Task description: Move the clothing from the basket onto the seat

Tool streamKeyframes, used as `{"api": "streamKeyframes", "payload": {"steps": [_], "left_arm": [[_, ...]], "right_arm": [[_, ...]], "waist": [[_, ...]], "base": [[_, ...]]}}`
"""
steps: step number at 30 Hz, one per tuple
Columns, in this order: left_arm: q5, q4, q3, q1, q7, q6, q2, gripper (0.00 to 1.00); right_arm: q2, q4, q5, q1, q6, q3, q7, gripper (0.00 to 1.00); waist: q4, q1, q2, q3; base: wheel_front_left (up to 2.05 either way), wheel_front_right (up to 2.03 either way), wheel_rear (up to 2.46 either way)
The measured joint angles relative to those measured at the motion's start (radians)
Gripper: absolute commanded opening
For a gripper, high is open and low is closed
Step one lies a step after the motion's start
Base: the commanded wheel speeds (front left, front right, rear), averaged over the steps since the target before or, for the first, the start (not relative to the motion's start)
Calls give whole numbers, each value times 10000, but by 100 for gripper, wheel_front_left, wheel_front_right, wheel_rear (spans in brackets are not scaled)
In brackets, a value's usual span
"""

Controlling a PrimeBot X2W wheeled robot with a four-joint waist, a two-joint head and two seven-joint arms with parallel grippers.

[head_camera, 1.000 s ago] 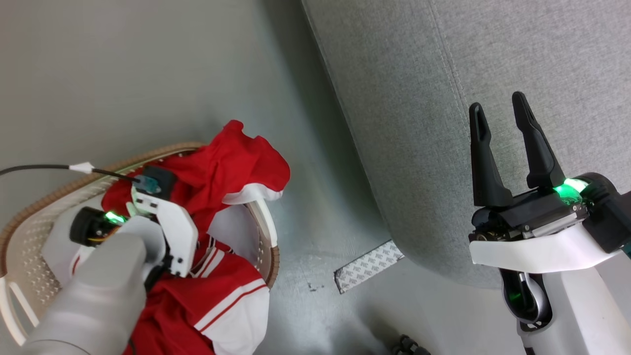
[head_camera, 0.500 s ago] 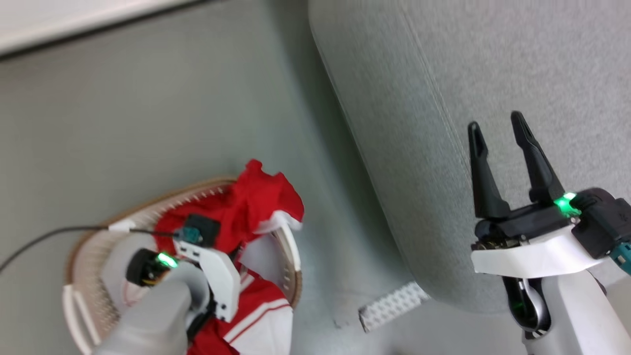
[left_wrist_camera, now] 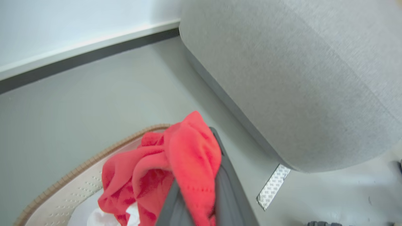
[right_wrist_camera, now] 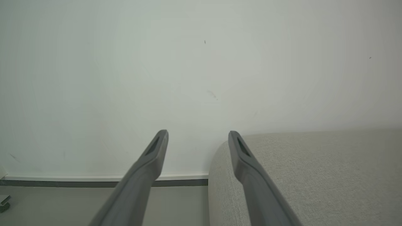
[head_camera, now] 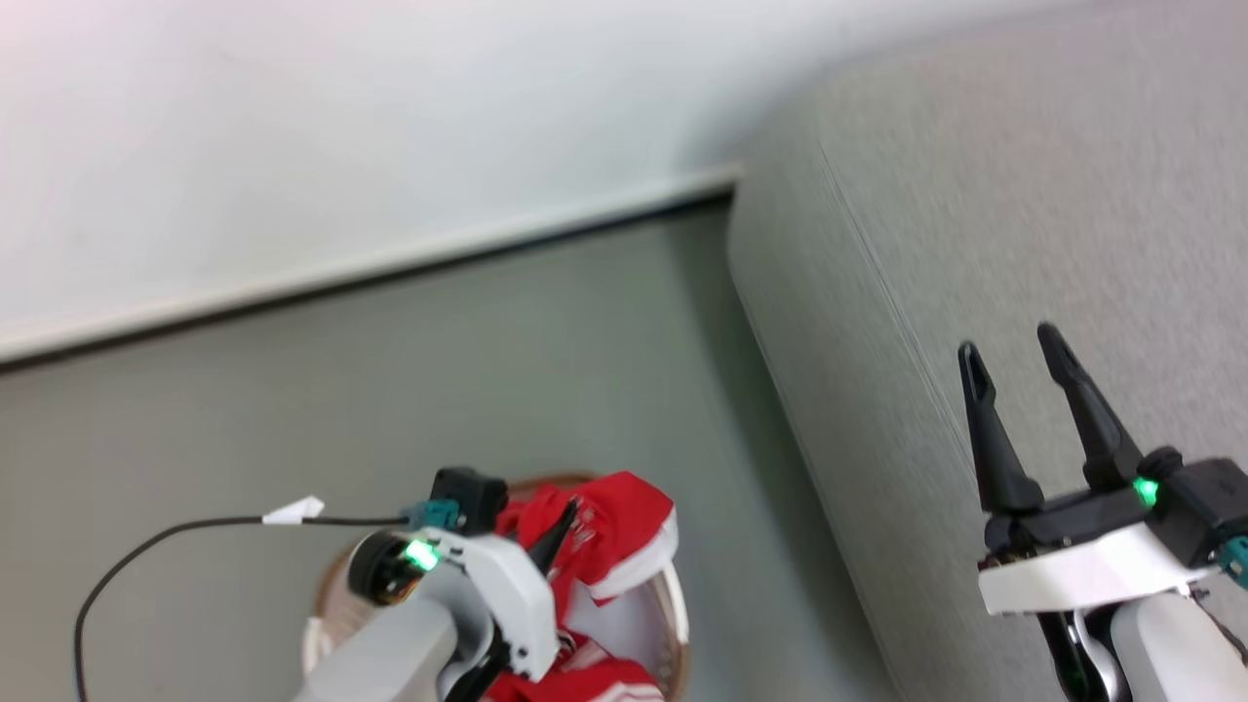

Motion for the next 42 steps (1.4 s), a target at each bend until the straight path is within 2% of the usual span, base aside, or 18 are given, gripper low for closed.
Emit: {"api": "streamKeyframes", "payload": {"steps": [4,10,16,23,30,42], "left_arm": [[293,-1043,721,87,-15,12,111,0],[1162,-2830,1770,502,-25,276,326,0],[1778,-4399,2366,714,-25,458,570,0],[1952,-5676,2600,556,127,750,932,0],[1916,-6817,2832,351,594,1097,1373,0],[1860,-7382,2711,544,853,1285,1519,0]], "right_arm": [[-196,100,63,291,0,17,-2,100],[-362,169,188,741,0,42,-2,100],[-418,207,357,1107,0,88,-2,100],[-407,280,439,1493,0,274,-2,100],[-313,278,531,1616,0,583,0,100],[-445,374,646,1451,0,1313,-2,100]], "waist": [[405,0,0,-766],[1036,-1,0,-1727],[1580,-2,0,-2456],[2109,-1,0,-2924],[2249,0,0,-3055],[2242,1,0,-3071]], "base": [[0,0,0],[0,0,0],[0,0,0],[0,0,0],[0,0,0],[0,0,0]]}}
